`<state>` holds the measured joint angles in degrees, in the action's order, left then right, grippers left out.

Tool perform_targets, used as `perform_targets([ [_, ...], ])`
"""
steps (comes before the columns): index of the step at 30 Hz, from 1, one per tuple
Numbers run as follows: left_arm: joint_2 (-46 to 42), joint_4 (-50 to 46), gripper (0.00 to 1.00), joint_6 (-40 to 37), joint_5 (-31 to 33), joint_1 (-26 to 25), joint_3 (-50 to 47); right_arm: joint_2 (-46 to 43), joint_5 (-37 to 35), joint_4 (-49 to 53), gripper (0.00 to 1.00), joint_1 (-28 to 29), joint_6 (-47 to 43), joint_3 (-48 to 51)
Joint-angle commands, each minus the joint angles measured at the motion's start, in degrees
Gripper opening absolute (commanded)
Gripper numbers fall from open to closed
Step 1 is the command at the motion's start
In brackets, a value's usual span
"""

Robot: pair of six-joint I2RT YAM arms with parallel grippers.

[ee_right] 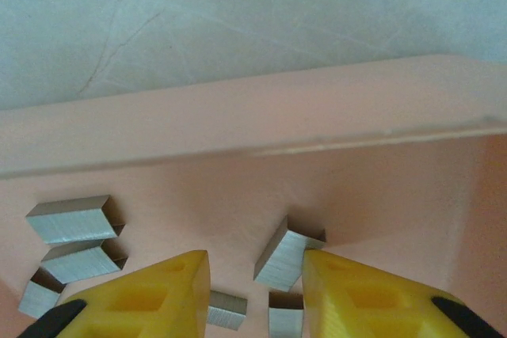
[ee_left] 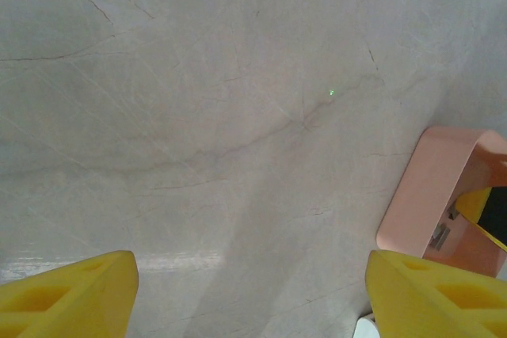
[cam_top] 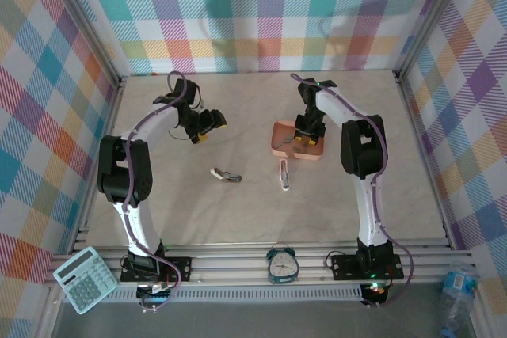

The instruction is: Load the staples into the stapler

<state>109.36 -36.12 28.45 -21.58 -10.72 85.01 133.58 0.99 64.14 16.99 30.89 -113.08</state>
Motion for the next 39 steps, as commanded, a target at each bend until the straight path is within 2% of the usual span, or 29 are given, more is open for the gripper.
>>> perform_targets([
  [1,1.05,-2.03,0.76,-0.95,-0.74,0.04,1.41,1.73,-1.26,-0.07,0.36,-0.64,0.32,-2.1],
  [10,1.8,-1.79,0.76,-0.44,-0.99,0.09,1.76,1.42,1.36,-2.09,0.33,-0.18,-1.69,-3.08],
  [20,2.4,-1.3,0.76,0.29,-1.69,0.06,2.01,-3.64,-2.79,-0.35,0.33,0.05,-1.5,-3.14],
  [39,3.05,-2.29,0.76,-0.57,-2.5,0.04,3.33,1.41,-3.85,2.42,0.33,-0.12,-0.05,-5.32],
])
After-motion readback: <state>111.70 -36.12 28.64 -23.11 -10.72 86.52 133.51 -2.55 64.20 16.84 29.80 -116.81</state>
